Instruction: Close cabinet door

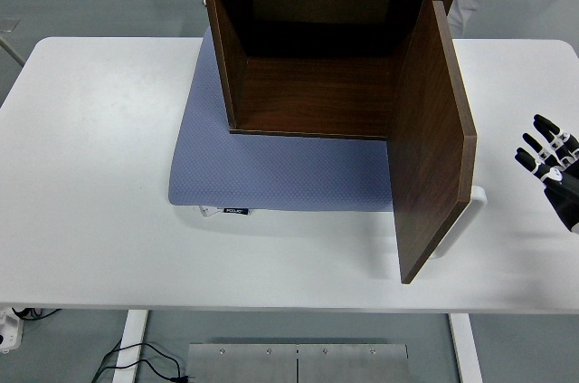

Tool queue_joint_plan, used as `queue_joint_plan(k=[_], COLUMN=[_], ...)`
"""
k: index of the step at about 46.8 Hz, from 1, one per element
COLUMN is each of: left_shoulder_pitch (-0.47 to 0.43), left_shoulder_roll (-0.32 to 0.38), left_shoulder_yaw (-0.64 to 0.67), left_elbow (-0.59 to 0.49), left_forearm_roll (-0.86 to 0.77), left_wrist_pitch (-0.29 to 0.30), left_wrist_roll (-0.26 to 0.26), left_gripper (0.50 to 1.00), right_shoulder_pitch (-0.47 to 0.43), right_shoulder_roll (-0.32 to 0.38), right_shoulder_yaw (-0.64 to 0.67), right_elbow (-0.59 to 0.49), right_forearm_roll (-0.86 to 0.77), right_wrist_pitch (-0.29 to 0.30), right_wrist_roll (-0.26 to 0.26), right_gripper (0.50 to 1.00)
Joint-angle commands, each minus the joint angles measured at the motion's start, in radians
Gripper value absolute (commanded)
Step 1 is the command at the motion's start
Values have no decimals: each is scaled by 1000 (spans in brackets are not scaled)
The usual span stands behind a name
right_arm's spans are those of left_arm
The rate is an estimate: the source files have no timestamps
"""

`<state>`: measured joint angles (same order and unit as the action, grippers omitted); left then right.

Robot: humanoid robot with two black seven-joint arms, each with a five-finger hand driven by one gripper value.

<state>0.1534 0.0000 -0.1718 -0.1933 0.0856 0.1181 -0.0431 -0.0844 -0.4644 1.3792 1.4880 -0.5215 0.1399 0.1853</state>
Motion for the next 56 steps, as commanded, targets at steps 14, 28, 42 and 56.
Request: queue_joint_plan(k=[14, 28, 42, 56], left_shoulder_pitch=[0, 0, 0, 0], left_shoulder_roll=[0, 0, 0, 0], left_shoulder_yaw=[0, 0, 0, 0], left_elbow=[0, 0, 0, 0], left_forearm_roll=[0, 0, -1, 0], left_wrist_pitch=[0, 0, 0, 0], left_wrist_roll=[0, 0, 0, 0], left_gripper=[1000, 1000, 1000, 1000], right_shoulder_pitch=[-98, -156, -201, -241], right_shoulder_roll=[-25, -28, -30, -37], right_shoulder_yaw=[23, 20, 11, -8], right_elbow=[41, 46, 80, 103], right_forearm_roll=[-2, 0, -2, -5], right_wrist_pitch=[96, 191, 268, 368], right_wrist_roll=[13, 13, 10, 6], right_gripper=[1000, 1000, 1000, 1000])
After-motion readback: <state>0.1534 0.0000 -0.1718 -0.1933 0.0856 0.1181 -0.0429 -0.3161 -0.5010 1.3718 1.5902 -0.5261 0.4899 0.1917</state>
